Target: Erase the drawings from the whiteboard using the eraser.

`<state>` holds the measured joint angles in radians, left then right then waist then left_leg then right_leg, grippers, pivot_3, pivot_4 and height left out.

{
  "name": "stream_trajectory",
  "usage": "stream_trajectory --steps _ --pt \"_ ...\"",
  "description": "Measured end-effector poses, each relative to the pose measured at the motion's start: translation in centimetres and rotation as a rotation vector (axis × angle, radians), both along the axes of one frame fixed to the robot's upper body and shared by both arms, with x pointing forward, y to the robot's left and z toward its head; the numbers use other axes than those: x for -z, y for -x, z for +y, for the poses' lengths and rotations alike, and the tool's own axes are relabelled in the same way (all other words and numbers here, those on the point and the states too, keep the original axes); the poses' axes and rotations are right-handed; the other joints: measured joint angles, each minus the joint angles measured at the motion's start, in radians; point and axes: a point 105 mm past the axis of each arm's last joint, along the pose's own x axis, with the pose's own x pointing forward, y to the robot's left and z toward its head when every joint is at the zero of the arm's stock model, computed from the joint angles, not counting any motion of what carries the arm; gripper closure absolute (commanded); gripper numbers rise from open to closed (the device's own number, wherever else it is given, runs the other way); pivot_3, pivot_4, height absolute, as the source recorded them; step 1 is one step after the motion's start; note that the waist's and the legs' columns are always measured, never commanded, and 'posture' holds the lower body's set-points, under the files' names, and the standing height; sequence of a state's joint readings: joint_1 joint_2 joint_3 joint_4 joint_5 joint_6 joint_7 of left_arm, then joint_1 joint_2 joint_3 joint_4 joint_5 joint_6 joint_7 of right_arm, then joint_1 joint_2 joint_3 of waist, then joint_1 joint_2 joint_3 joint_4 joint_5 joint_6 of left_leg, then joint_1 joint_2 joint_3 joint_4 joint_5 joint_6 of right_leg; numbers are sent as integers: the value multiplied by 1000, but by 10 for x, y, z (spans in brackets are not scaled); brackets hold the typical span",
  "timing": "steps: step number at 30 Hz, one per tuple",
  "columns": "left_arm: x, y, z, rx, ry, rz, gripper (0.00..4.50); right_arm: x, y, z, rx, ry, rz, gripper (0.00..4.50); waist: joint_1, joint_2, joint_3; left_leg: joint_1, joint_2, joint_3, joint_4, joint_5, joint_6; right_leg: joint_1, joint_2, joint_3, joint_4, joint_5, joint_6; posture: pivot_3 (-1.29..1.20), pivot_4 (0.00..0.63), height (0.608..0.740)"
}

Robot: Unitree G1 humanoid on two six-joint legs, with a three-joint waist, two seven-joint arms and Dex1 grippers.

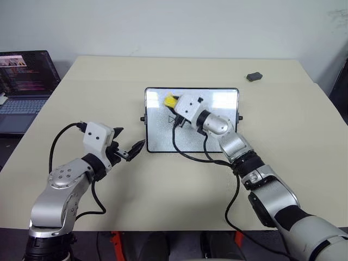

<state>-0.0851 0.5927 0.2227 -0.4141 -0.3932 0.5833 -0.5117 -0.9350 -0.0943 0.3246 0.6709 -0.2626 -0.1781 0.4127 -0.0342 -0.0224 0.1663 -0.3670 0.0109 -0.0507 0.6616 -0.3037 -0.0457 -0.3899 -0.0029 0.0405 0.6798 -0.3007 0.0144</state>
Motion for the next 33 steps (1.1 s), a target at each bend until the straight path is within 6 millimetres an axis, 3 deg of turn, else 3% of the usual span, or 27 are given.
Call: stream_trajectory --steps 11,16,20,23,27,33 --pt "-2 0 -2 5 -1 -7 0 50 28 5 -155 222 148 3380 0 0 -1 4 0 -1 2 0 0 3 0 -1 3 1 0 0 150 740" --pt "-2 0 -3 10 -1 -7 0 42 24 9 -120 135 160 3380 0 0 -1 4 0 -2 2 1 0 3 0 -1 5 1 0 0 150 740" --pt "-1 -1 -6 22 -2 -1 0 11 3 -1 0 33 66 3380 3 0 -1 3 0 -2 2 1 0 2 0 -1 3 1 0 0 150 740" --pt "-1 -1 -6 22 -2 -1 0 1 -5 -11 48 12 21 3380 3 0 -1 2 0 -1 1 1 0 2 0 -1 1 1 0 0 150 740" --pt "-1 -1 -6 23 -2 -1 0 6 -4 -12 37 37 24 3380 3 0 -1 2 0 -1 1 1 0 2 0 -1 1 1 0 0 150 740" --pt "-1 -1 -7 24 -1 -1 0 42 18 -11 -66 118 122 3380 1 -1 -3 6 0 -2 1 1 0 5 0 -1 3 1 0 0 150 740"
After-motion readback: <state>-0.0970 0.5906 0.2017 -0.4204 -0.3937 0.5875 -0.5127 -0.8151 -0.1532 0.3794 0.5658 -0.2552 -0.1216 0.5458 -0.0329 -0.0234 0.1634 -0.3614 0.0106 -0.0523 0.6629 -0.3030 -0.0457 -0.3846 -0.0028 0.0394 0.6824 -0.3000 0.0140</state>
